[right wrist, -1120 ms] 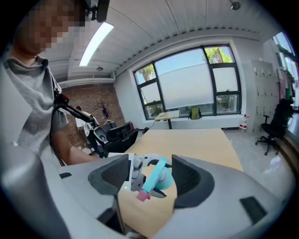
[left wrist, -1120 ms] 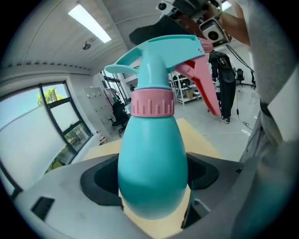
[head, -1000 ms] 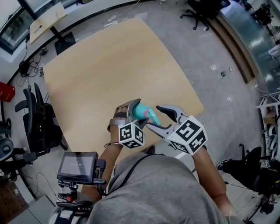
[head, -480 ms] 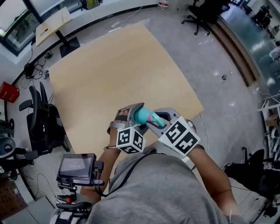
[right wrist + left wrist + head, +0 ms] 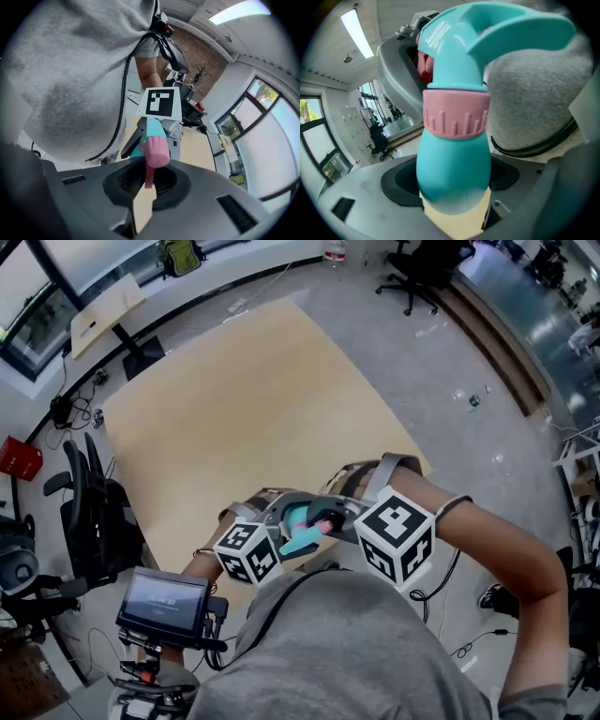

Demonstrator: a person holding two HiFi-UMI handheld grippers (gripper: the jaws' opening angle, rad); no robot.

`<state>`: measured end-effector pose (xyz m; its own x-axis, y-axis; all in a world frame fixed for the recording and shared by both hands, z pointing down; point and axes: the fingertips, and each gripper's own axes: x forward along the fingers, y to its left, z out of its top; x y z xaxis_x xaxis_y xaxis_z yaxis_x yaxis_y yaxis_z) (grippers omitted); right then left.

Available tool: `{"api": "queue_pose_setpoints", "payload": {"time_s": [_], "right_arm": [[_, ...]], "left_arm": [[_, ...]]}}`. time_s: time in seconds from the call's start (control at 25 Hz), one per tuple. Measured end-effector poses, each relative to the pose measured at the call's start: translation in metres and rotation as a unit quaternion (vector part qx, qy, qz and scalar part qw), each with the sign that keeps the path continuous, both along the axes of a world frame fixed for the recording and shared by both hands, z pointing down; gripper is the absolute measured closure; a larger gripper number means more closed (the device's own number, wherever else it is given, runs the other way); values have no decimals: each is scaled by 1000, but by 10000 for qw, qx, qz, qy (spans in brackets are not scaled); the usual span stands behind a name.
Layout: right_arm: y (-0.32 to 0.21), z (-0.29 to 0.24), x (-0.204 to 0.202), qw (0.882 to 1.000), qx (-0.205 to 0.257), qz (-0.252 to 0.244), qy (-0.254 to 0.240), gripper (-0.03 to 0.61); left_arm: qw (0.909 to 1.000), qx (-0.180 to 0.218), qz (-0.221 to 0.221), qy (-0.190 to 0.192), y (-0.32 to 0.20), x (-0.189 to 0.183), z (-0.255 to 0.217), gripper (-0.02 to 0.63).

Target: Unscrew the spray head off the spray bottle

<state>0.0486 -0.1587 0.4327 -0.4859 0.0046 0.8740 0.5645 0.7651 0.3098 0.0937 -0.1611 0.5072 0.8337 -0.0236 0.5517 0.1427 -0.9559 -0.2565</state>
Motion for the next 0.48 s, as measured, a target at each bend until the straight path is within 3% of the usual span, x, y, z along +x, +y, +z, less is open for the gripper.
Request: {"api": "queue_pose_setpoints", "payload": {"time_s": [0.08, 0.16, 0.2, 0.24, 0.28, 0.32, 0.36, 0.44, 0.48], "right_arm": [[-22, 4, 6, 9987, 232, 456, -57, 563], [-51, 9, 19, 9890, 220, 1439, -269, 548], [-65, 9, 25, 9769, 19, 2068, -529, 496], [-76, 7, 32, 9565, -349, 2748, -911, 428], [-85, 0, 36, 9241, -882, 3433, -1426, 400], [-92, -10, 37, 8765, -1555, 4058, -2071, 390], [-96, -23, 35, 8131, -2306, 4559, -2791, 359], [-98, -45, 19, 6696, -3593, 5103, -4027, 293], [-98, -50, 7, 6161, -3933, 5234, -4380, 290]], "left_arm": [[9982, -187, -541, 178, -15, -2, -3, 232], [9905, -316, -1297, 336, -37, -9, -4, 231], [9837, -349, -1722, 387, -50, -14, -2, 231], [9747, -367, -2163, 420, -63, -21, 2, 232], [9637, -360, -2609, 433, -77, -29, 7, 230], [9513, -313, -3037, 425, -91, -38, 11, 232], [9383, -225, -3427, 397, -105, -49, 16, 230], [9150, 33, -4024, 291, -128, -70, 26, 230], [9062, 183, -4220, 218, -137, -78, 30, 230]]}}
